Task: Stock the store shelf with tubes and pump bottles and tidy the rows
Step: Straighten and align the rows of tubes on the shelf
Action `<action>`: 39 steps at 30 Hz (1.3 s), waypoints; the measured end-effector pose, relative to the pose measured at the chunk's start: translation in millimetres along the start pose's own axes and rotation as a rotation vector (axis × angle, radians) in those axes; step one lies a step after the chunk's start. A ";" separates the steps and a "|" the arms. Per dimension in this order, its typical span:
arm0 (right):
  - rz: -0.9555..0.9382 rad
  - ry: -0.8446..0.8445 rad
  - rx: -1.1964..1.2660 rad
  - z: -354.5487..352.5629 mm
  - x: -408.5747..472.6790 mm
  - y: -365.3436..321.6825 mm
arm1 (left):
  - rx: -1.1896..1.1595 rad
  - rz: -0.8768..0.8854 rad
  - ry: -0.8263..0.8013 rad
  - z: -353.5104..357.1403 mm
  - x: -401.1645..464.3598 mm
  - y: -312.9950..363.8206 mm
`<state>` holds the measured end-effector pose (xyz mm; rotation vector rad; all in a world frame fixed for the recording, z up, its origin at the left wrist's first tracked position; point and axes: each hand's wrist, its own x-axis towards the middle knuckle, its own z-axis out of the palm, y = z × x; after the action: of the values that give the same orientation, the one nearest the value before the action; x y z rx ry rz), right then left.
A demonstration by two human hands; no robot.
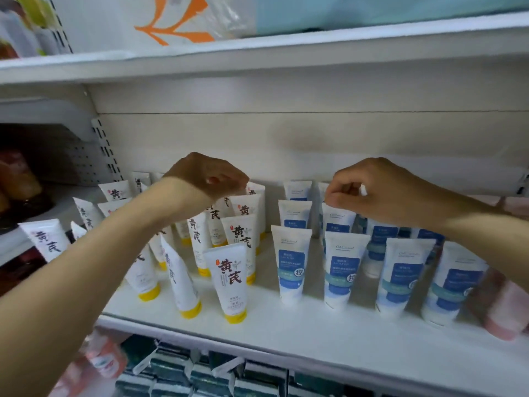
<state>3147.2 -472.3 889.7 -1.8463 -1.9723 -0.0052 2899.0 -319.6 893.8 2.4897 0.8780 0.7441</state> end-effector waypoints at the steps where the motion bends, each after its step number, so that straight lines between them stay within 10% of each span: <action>1: -0.022 -0.007 0.006 1.5 1.6 -4.8 | -0.015 -0.007 0.017 -1.9 -5.7 -1.6; 39: 0.291 -0.174 -0.393 93.8 188.1 -18.9 | 0.701 0.368 -0.186 19.0 144.9 -131.3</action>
<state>3097.4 -268.2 869.3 -2.4495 -1.8947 -0.1591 2946.7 -131.8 861.3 3.3371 0.6977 0.3185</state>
